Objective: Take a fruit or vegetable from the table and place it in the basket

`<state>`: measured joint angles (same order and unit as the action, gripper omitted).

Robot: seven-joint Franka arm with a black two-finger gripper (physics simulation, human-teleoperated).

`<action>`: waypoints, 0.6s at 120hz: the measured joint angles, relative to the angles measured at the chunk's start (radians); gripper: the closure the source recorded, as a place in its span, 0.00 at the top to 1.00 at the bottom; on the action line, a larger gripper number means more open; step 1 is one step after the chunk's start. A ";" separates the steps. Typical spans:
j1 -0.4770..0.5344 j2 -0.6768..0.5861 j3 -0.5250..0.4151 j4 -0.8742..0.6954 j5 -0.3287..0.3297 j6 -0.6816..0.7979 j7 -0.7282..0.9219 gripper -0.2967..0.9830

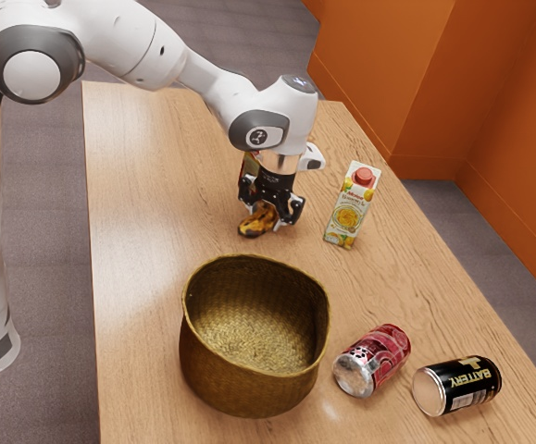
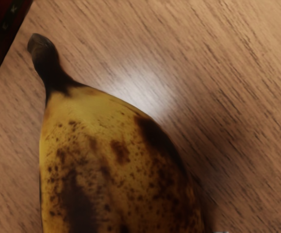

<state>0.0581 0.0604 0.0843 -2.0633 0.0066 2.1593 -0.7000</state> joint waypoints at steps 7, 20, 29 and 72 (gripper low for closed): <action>0.000 0.000 0.000 0.000 0.000 0.000 0.000 0.49; 0.000 0.000 0.000 0.000 -0.001 0.000 0.000 0.46; 0.000 0.000 0.000 0.000 0.000 0.000 0.000 0.43; -0.001 0.000 0.000 0.000 -0.002 0.000 -0.003 0.34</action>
<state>0.0575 0.0604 0.0843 -2.0638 0.0043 2.1597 -0.7026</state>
